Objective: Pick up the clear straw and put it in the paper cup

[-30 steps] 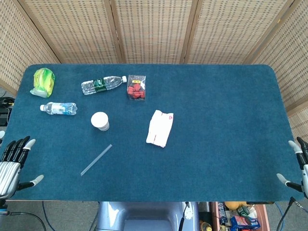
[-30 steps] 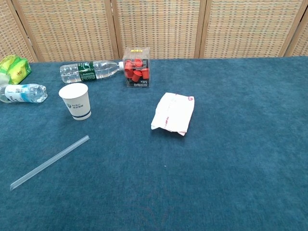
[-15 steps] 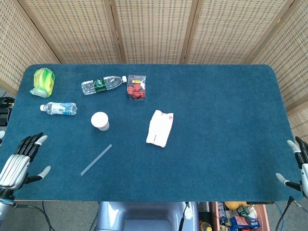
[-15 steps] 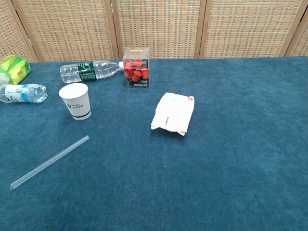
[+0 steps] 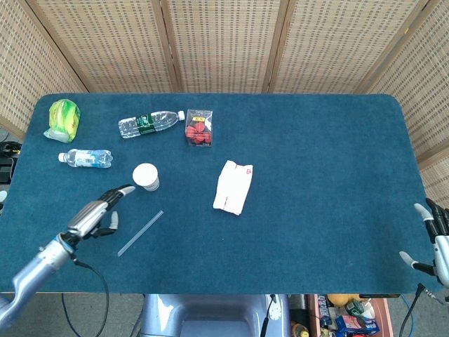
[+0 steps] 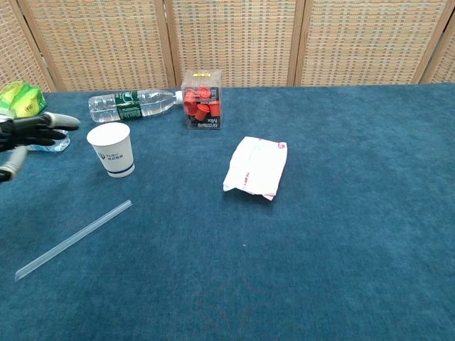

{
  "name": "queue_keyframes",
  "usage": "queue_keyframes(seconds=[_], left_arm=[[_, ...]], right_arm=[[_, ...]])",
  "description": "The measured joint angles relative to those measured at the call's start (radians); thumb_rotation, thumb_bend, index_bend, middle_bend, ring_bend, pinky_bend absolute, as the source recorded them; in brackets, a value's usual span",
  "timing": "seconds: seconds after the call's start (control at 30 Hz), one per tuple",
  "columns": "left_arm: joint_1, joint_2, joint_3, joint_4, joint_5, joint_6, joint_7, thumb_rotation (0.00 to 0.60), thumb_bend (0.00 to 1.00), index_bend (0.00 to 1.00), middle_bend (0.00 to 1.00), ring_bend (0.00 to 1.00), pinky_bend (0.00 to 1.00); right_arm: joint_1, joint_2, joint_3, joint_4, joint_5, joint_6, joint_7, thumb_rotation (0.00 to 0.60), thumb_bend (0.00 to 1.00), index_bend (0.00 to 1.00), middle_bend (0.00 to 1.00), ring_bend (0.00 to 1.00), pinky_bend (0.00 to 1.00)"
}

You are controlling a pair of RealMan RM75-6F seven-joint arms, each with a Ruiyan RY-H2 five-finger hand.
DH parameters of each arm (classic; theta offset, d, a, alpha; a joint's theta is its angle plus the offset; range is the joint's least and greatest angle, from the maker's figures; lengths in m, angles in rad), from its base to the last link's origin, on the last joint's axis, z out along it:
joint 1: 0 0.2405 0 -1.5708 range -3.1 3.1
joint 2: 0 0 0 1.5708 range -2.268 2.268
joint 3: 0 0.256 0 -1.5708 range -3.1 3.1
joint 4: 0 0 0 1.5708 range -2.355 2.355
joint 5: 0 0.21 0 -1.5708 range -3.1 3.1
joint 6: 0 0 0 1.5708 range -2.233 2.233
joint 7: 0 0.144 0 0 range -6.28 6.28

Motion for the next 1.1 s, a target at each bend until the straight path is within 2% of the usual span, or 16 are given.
queue_keyframes(seconds=[0.27, 0.43, 0.87, 1.1], left_arm=[[-0.073, -0.103, 0.017, 0.028, -0.019, -0.073, -0.017, 0.600, 0.86, 0.00, 0.00, 0.00, 0.00], [-0.077, -0.130, 0.023, 0.034, -0.057, -0.083, -0.026, 0.600, 0.90, 0.00, 0.00, 0.00, 0.00], [-0.096, -0.214, 0.055, 0.071, -0.096, -0.127, -0.058, 0.600, 0.90, 0.00, 0.00, 0.00, 0.00], [-0.106, -0.231, 0.072, 0.079, -0.090, -0.126, -0.071, 0.600, 0.90, 0.00, 0.00, 0.00, 0.00]], right_arm=[[0.004, -0.001, 0.001, 0.007, 0.008, -0.011, 0.008, 0.600, 0.00, 0.00, 0.00, 0.00, 0.00], [0.002, 0.002, 0.001, 0.008, 0.008, -0.008, 0.019, 0.600, 0.00, 0.00, 0.00, 0.00, 0.00], [0.002, 0.003, -0.003, 0.008, 0.005, -0.011, 0.021, 0.600, 0.00, 0.00, 0.00, 0.00, 0.00], [0.004, 0.003, -0.004, 0.007, 0.005, -0.014, 0.019, 0.600, 0.00, 0.00, 0.00, 0.00, 0.00]])
